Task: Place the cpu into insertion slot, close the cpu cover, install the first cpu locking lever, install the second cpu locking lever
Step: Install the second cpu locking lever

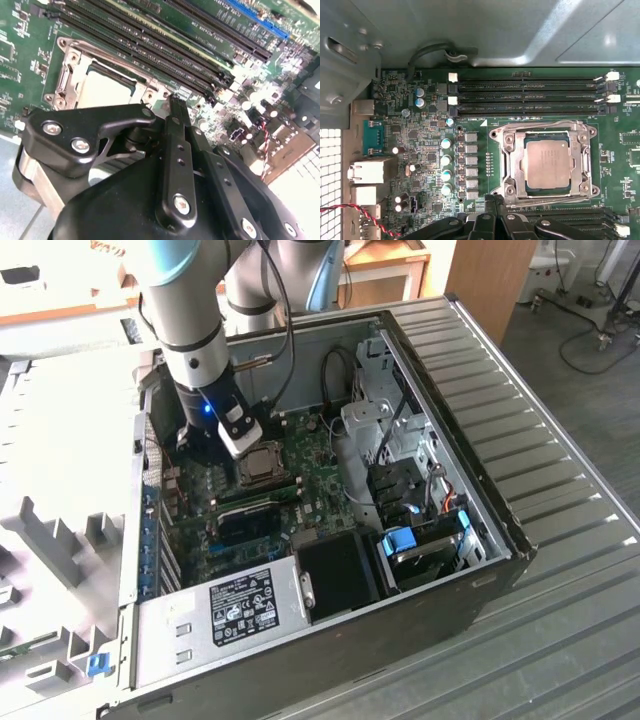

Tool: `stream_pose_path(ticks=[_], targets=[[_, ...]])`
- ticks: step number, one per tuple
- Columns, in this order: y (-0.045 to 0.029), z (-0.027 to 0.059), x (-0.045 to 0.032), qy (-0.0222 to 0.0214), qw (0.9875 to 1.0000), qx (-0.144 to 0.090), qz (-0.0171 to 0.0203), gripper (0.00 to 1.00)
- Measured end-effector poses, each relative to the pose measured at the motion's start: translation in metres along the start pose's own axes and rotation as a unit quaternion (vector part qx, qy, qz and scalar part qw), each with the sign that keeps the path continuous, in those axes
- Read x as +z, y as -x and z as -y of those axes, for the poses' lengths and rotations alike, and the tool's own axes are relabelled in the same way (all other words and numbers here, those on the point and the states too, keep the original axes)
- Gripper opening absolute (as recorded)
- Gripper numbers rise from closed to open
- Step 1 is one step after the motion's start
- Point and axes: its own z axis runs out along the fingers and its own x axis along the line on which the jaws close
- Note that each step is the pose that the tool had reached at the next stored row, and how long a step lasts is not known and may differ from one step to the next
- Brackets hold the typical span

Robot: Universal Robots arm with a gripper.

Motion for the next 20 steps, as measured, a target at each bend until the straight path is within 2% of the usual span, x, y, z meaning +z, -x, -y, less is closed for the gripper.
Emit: stream_pose_path(ticks=[2,6,17,20], targets=[[0.0018,-0.0001,0.0,-0.0002,1.0,0.0,-0.0002,0.11],[0.0112,-0.0007,0.001,-0.0002,1.0,0.0,-0.0002,0.11],[0.0471,-0.0029,0.0041,-0.0002,1.0,0.0,-0.0003,0.11],[0.0492,-0.0044,0.0044,-0.0002,1.0,0.0,-0.0003,0.11]])
